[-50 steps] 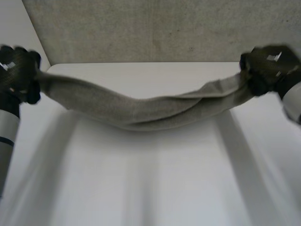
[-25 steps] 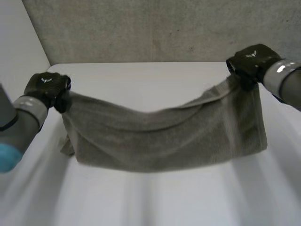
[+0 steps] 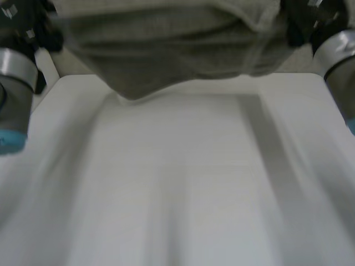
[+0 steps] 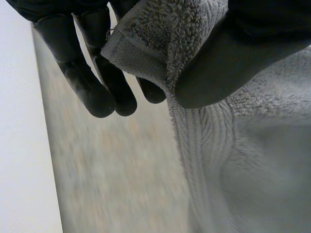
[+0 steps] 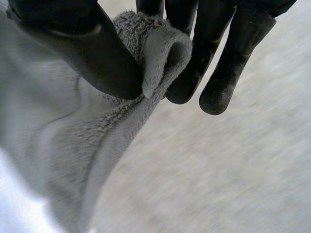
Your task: Fold the towel.
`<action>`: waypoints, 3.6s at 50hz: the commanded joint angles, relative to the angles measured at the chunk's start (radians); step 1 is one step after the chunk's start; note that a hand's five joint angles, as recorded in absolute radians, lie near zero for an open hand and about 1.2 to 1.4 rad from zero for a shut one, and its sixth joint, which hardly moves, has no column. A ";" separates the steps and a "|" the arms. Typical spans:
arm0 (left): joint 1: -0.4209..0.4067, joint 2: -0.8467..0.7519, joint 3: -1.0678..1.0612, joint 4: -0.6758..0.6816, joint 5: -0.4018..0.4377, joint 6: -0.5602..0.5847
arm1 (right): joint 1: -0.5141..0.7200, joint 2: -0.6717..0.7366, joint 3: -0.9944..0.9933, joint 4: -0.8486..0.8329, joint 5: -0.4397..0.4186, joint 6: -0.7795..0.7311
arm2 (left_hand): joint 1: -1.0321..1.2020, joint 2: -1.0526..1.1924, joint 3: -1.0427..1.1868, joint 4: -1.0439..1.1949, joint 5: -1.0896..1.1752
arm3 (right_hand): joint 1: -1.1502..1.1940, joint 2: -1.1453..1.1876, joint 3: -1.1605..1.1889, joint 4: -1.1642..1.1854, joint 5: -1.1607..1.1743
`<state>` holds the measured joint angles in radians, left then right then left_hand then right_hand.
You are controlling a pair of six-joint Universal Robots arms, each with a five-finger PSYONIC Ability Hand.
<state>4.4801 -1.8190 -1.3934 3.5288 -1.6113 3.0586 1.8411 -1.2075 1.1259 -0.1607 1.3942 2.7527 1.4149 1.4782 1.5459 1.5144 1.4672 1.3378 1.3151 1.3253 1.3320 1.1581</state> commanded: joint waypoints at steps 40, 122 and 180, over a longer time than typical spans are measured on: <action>0.054 -0.028 -0.690 0.361 0.182 0.411 | -0.103 0.034 0.729 -0.212 -0.179 -0.246 | -0.019 -0.082 -0.150 -0.118 -0.245 | -0.824 -0.801 -0.812 -0.818 -0.819; 0.056 -0.005 -0.704 0.363 0.177 0.411 | -0.002 0.029 0.772 -0.263 -0.103 -0.180 | -0.019 -0.082 -0.150 -0.118 -0.245 | -0.748 -0.725 -0.735 -0.742 -0.743; 0.059 -0.005 -0.700 0.363 0.177 0.411 | 0.017 0.074 0.655 -0.002 0.014 -0.183 | -0.019 -0.082 -0.150 -0.118 -0.245 | -0.558 -0.535 -0.545 -0.552 -0.553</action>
<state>4.5380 -1.8234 -2.0941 3.8917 -1.4343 3.4699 1.8630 -1.1574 1.7944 -0.1913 1.4099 2.5712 1.4238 1.4782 1.5472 1.5145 1.4672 0.6680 0.6609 0.6629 0.6631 0.4966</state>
